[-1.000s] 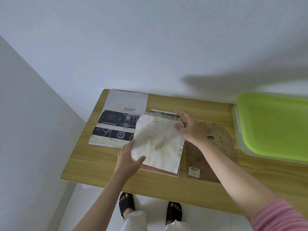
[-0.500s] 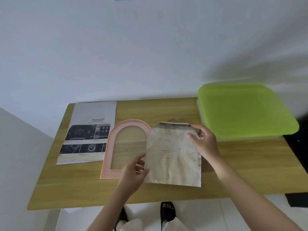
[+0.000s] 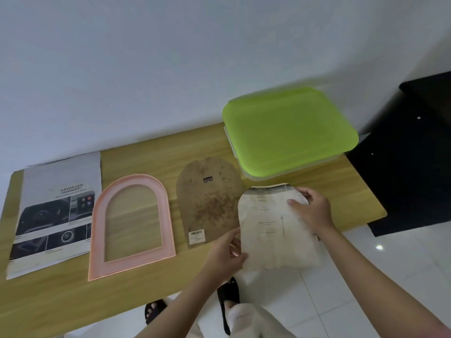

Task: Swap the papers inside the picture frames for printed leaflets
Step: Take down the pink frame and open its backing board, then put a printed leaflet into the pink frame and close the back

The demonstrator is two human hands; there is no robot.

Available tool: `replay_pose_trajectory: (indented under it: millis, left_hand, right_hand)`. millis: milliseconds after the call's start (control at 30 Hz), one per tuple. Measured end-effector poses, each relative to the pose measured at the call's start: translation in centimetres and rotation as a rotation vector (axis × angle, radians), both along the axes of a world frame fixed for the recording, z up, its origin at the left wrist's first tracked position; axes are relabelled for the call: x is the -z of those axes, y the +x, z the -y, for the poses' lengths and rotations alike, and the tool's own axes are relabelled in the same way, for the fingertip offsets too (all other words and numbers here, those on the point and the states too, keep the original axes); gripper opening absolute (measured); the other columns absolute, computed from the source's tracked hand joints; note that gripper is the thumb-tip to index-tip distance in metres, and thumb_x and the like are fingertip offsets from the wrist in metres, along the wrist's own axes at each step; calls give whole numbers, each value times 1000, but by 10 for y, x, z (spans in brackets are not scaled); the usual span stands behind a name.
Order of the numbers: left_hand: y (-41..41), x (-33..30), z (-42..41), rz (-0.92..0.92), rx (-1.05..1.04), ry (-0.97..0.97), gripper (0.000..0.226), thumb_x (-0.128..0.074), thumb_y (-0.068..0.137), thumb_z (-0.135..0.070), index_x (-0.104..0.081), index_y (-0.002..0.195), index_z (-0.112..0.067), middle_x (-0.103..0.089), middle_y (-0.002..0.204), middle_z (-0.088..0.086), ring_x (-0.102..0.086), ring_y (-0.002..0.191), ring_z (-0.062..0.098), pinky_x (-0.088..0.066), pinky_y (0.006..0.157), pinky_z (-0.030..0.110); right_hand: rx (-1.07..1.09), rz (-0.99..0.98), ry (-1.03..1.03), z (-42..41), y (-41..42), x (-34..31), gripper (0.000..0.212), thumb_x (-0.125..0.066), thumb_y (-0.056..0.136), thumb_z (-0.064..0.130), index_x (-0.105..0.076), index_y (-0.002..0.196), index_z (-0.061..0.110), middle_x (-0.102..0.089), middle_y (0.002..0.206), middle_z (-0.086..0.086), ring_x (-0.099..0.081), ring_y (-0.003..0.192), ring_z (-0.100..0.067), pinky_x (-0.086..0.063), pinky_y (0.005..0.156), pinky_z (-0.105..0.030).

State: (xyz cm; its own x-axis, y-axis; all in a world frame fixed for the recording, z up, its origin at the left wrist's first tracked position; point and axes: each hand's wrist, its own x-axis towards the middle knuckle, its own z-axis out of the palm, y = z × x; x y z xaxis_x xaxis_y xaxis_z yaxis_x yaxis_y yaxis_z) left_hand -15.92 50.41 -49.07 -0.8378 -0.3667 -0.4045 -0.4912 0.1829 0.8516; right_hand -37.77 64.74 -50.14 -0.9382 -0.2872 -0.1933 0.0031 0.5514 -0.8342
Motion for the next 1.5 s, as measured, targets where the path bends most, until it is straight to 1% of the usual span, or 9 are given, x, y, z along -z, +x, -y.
replay_pose_trajectory:
  millis: [200,300,433,733,867,1000,1200,1367,1500]
  left_hand:
    - [-36,2,-34,18,71,-29,71,-68,78,-8,-36,138,-30,-57,90,-8,-62,77,11,-55,72,23]
    - [-48,7,-47,24,55,-86,84,-71,76,-10,-26,145,-26,-55,96,-7,-61,77,10,-53,72,18]
    - [-61,12,-53,79,84,-172,80,-71,77,-17,-29,144,-20,-47,104,-6,-54,97,18,-49,91,31]
    - [-73,16,-48,177,148,-220,77,-67,80,-23,-26,145,-18,-40,126,4,-45,116,21,-43,101,35]
    - [-69,13,-47,163,150,-218,76,-65,83,-28,-24,146,-20,-38,131,4,-50,114,23,-47,97,36]
    - [-49,4,-37,58,76,-170,60,-63,85,-25,-36,139,-20,-41,125,3,-54,100,13,-44,80,17]
    - [3,-7,19,-32,-129,-269,54,-64,85,-28,-43,133,-19,-44,117,-2,-52,100,8,-45,92,19]
    - [71,-14,89,-14,-345,-295,49,-64,85,-28,-48,130,-16,-48,122,0,-54,104,11,-47,93,26]
    - [138,-18,154,21,-497,-330,46,-65,85,-26,-50,127,-15,-47,120,0,-53,100,10,-47,89,24]
  right_hand:
    - [-109,-28,185,-18,-39,3,54,-78,73,13,-60,123,8,-58,123,-11,-54,116,-25,-42,95,-30]
    - [-168,-92,276,-17,-53,3,57,-77,73,15,-57,126,8,-53,125,-15,-51,117,-29,-38,96,-29]
    - [-190,-96,372,-12,-61,12,54,-71,80,23,-54,130,15,-44,124,-12,-38,122,-31,-34,100,-33]
    - [-168,-129,449,-9,-59,23,47,-62,85,36,-53,130,26,-39,124,-7,-33,120,-28,-34,102,-41]
    - [-116,-208,420,-6,-45,14,45,-58,88,32,-53,130,19,-46,123,-9,-38,118,-30,-37,98,-45]
    - [-79,-303,284,8,-6,8,37,-56,88,23,-57,123,11,-55,120,-11,-47,115,-29,-39,96,-40]
    - [-122,-388,136,64,62,12,29,-62,85,11,-63,113,2,-64,109,-13,-58,106,-31,-45,87,-38]
    - [-271,-369,20,150,118,5,30,-61,87,15,-62,116,6,-64,112,-9,-61,104,-25,-51,86,-39]
    - [-418,-364,16,231,171,-7,32,-59,88,20,-60,118,9,-62,114,-6,-59,106,-23,-51,82,-37]
